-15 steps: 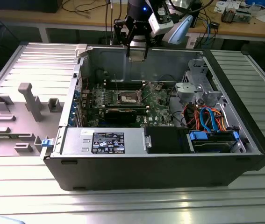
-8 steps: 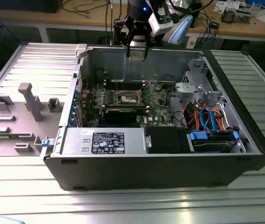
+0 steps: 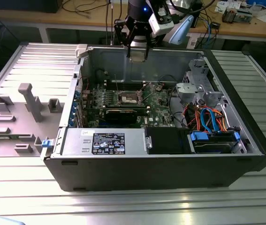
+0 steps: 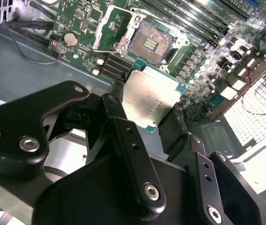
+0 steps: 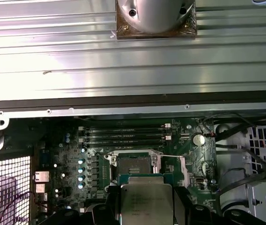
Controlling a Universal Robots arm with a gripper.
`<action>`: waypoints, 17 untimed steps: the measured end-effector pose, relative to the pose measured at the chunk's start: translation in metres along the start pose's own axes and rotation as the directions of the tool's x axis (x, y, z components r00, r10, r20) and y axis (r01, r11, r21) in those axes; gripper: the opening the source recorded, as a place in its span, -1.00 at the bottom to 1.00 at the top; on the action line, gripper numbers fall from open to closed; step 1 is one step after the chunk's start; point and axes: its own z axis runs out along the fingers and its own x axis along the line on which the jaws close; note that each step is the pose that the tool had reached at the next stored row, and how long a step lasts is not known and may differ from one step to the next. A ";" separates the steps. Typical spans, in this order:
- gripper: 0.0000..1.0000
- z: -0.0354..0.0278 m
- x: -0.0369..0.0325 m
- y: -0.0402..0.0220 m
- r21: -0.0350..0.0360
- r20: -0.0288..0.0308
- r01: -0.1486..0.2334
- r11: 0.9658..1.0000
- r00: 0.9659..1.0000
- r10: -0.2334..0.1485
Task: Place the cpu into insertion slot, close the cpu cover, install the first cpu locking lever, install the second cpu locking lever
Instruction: 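Place the cpu into insertion slot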
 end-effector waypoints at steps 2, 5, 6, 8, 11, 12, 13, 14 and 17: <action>0.08 0.0001 0.0000 0.0000 0.000 0.002 -0.020 1.000 1.000 0.020; 0.08 0.0001 0.0001 0.0000 0.000 0.002 -0.024 1.000 1.000 0.024; 0.08 0.0001 0.0001 0.0000 0.000 0.002 -0.024 1.000 1.000 0.024; 0.08 0.0001 0.0001 0.0000 -0.001 0.002 -0.025 1.000 1.000 0.025; 0.08 0.0001 0.0001 0.0000 0.000 0.002 -0.027 1.000 1.000 0.027; 0.08 0.0002 0.0001 0.0000 0.000 0.003 -0.037 0.999 0.999 0.037; 0.08 0.0002 0.0001 0.0000 -0.001 0.004 -0.048 0.999 0.999 0.048; 0.08 0.0004 0.0001 0.0000 -0.001 0.005 -0.061 0.998 0.998 0.061; 0.08 0.0009 0.0000 -0.0001 -0.001 0.008 -0.093 0.996 0.996 0.093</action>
